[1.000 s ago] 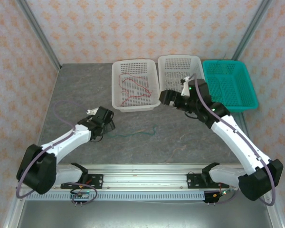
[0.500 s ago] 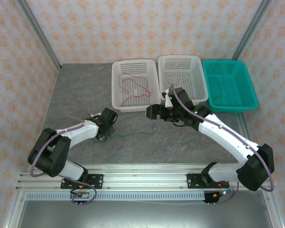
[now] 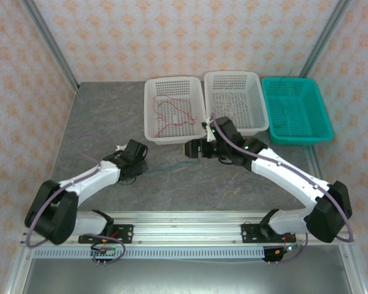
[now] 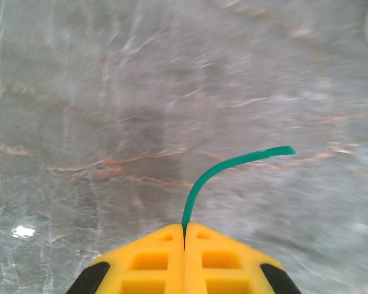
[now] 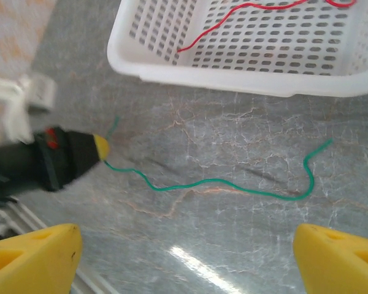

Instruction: Untangle the cables

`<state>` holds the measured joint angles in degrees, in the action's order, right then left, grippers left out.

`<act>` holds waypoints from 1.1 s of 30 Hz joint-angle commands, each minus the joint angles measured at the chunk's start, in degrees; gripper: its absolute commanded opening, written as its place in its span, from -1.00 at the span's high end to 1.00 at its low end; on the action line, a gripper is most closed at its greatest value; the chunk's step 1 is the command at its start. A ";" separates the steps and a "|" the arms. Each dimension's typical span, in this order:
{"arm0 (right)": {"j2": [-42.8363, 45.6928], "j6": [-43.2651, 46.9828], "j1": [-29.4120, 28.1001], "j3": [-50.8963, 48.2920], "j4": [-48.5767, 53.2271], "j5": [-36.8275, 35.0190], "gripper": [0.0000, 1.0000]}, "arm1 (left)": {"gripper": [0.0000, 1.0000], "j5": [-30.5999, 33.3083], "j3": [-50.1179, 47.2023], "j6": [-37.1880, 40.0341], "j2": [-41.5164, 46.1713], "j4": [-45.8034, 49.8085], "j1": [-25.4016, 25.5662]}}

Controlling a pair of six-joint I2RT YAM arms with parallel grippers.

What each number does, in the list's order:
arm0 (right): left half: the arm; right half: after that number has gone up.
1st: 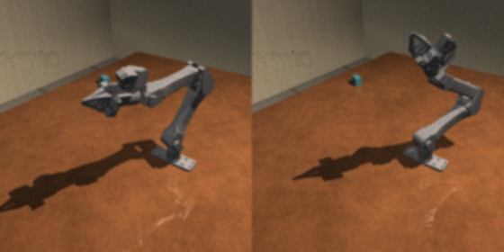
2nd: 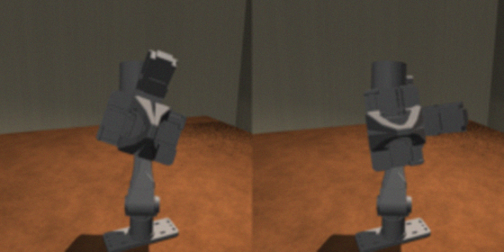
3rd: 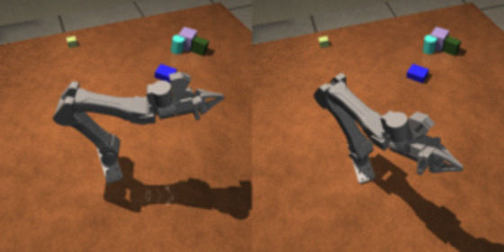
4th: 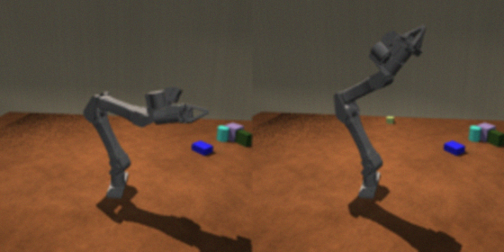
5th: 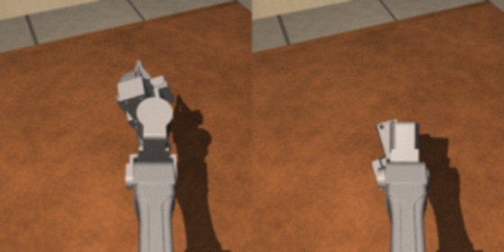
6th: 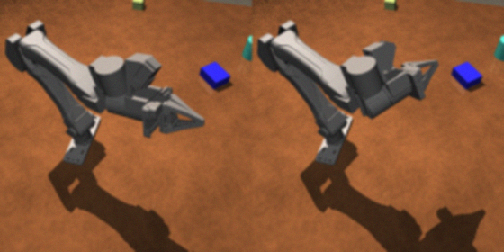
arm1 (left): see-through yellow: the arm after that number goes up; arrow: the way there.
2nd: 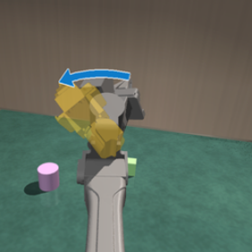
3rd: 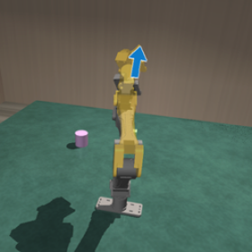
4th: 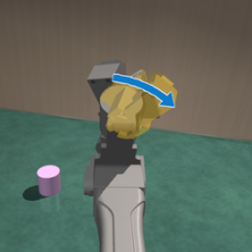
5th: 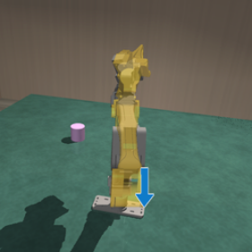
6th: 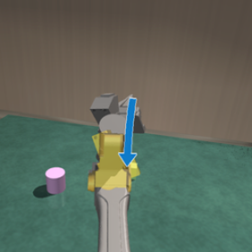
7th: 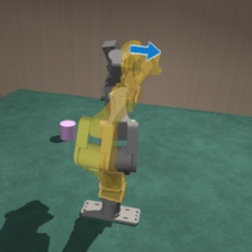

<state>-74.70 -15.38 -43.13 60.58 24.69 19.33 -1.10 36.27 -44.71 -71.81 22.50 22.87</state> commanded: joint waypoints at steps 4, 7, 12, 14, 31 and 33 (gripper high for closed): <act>-2.29 28.79 -6.79 -3.74 -4.63 -3.25 -0.82 | 1.00 -4.43 2.57 12.25 8.38 2.88 0.91; -1.55 38.19 -7.74 -8.50 -12.15 0.85 -0.86 | 1.00 -5.16 3.99 13.77 9.85 4.77 1.06; -3.95 39.25 -8.33 -12.46 -23.85 7.98 -0.85 | 1.00 -9.80 3.83 13.47 11.17 0.20 1.71; -6.42 37.90 -8.37 -13.43 -27.57 9.50 -0.79 | 1.00 -10.61 3.83 13.00 11.08 -1.66 2.34; -10.57 31.03 -7.61 -18.54 -34.17 12.56 1.00 | 0.99 -12.66 2.63 17.63 18.16 -5.52 3.15; -8.67 29.71 -6.99 -19.46 -34.40 12.66 1.00 | 0.68 -14.63 2.49 18.37 19.70 -7.03 3.18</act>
<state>-86.80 17.21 -51.00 42.48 -6.98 30.72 -12.78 39.16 -28.91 -54.48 19.22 25.89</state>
